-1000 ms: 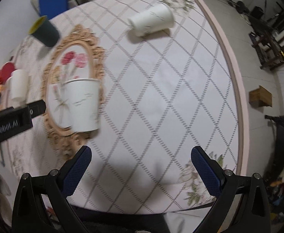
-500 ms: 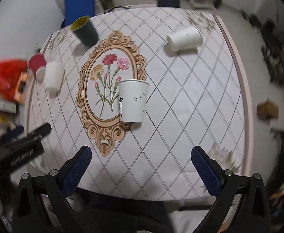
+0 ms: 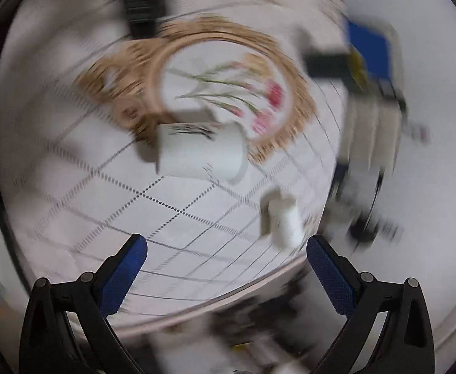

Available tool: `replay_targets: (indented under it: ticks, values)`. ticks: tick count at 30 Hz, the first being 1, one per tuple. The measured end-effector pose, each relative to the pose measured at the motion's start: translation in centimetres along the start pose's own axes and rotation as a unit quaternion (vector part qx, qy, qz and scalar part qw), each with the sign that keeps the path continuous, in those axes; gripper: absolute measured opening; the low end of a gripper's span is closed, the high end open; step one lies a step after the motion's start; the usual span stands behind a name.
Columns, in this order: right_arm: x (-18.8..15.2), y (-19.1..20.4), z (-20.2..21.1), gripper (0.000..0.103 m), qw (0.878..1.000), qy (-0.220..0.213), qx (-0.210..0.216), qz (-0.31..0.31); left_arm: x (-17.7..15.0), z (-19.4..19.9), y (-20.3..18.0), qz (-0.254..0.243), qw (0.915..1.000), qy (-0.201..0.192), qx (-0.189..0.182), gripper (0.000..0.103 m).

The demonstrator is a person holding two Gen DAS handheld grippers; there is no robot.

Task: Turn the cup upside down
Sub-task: 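Roll the right tool and close its fingers around the upright cup's body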

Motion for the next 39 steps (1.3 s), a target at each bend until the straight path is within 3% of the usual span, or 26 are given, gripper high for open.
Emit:
replay_targets:
  ticks: [4, 7, 11, 18, 21, 24, 26, 30, 36, 39]
  values:
    - [2.3, 2.1, -2.3, 0.103, 0.988, -0.007, -0.036, 0.149, 0.2, -1.7, -0.3, 0.003, 0.9998, 0.015, 0.012, 0.100]
    - [3.1, 3.5, -4.2, 0.103, 0.967, -0.018, -0.069, 0.246, 0.3, -3.0, 0.1, 0.016, 0.9992, 0.032, 0.020, 0.101]
    - [3.7, 4.9, -5.9, 0.103, 0.926, -0.046, -0.119, 0.357, 0.6, -3.9, 1.2, 0.037, 0.9981, 0.043, 0.026, 0.101]
    - [3.4, 6.0, -8.2, 0.103, 0.833, -0.090, -0.172, 0.518, 1.2, -4.3, 2.7, 0.067, 0.9963, 0.051, 0.020, 0.101]
    - [3.3, 6.0, -9.1, 0.103, 0.802, -0.096, -0.183, 0.560, 1.3, -4.4, 2.9, 0.072, 0.9959, 0.053, 0.015, 0.101]
    - [3.1, 5.8, -10.3, 0.103, 0.783, -0.099, -0.188, 0.584, 1.3, -4.5, 2.8, 0.071, 0.9960, 0.053, 0.014, 0.101]
    - [3.1, 5.5, -10.9, 0.103, 0.773, -0.101, -0.190, 0.597, 2.5, -4.1, 2.2, 0.071, 0.9959, 0.055, 0.013, 0.101]
    - [3.2, 4.8, -12.0, 0.099, 0.763, -0.101, -0.191, 0.609, 2.6, -4.0, 2.2, 0.072, 0.9957, 0.057, 0.014, 0.101]
    - [4.1, 3.7, -13.3, 0.087, 0.761, -0.103, -0.187, 0.612, 2.6, -4.3, 1.9, 0.072, 0.9957, 0.056, 0.018, 0.101]
    - [4.8, 3.5, -13.5, 0.085, 0.762, -0.104, -0.181, 0.613, 2.9, -4.5, 1.8, 0.074, 0.9955, 0.056, 0.019, 0.101]
Point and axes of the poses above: each gripper's, at about its wrist camera, not at the fingertips, and z roughly against the way its jaws point, y to its left, x to its top, the point moved 2 cm from there along -z, roughly the way its jaws point, and after that the axes turned 12 degrees about z, right-handed, at the moved point
